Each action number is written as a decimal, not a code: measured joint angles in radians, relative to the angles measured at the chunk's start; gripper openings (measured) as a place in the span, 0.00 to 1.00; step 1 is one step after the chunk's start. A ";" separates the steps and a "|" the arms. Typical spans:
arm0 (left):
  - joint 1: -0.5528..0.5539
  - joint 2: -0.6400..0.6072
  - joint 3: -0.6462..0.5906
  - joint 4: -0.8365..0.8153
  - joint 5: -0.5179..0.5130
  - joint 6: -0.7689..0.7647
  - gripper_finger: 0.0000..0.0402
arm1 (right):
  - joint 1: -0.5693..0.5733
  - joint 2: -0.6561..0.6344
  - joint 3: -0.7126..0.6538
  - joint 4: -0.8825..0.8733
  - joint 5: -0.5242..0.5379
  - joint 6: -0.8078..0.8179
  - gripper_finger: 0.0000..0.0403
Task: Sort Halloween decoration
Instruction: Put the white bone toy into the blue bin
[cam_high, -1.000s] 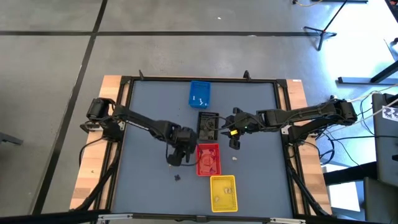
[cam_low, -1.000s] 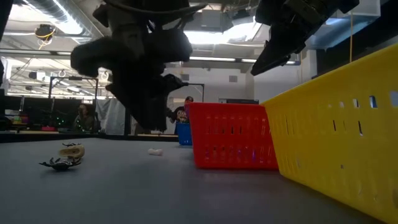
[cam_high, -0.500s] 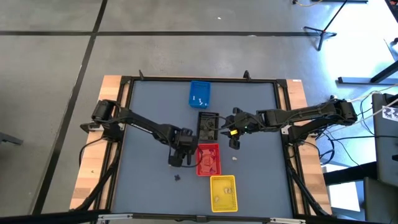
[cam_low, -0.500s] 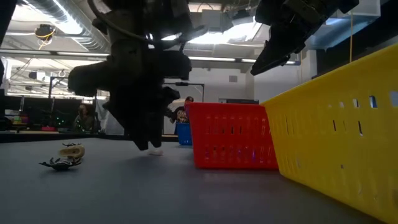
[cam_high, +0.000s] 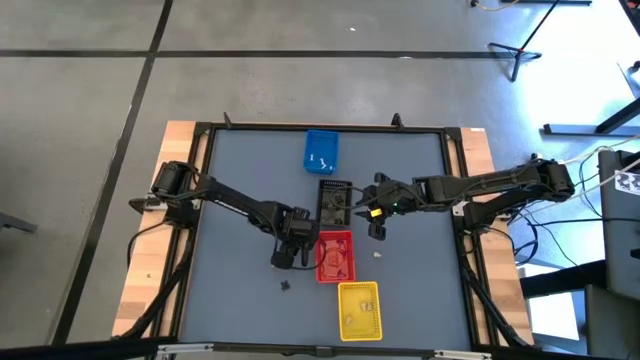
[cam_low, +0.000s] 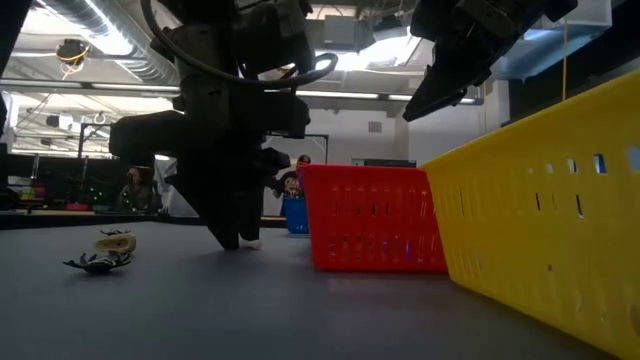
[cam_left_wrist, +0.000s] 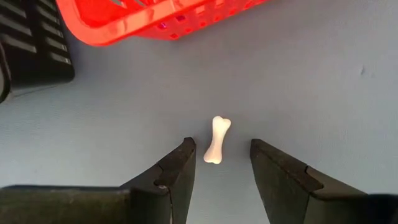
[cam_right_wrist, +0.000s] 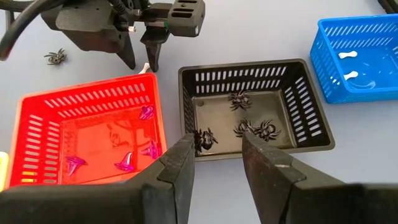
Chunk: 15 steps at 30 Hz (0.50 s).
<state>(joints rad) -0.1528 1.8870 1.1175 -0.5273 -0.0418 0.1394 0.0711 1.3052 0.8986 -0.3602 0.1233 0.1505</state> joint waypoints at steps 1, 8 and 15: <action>0.000 0.000 0.000 -0.001 0.000 0.000 0.39 | 0.000 0.000 0.000 0.000 0.000 0.000 0.33; -0.002 0.000 -0.001 -0.015 -0.017 0.001 0.31 | 0.000 0.000 0.000 0.000 0.000 0.000 0.33; -0.002 0.001 -0.001 -0.017 -0.019 0.001 0.20 | 0.000 0.000 0.000 0.000 0.000 0.000 0.33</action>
<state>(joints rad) -0.1547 1.8881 1.1164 -0.5446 -0.0608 0.1402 0.0711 1.3052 0.8986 -0.3607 0.1230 0.1505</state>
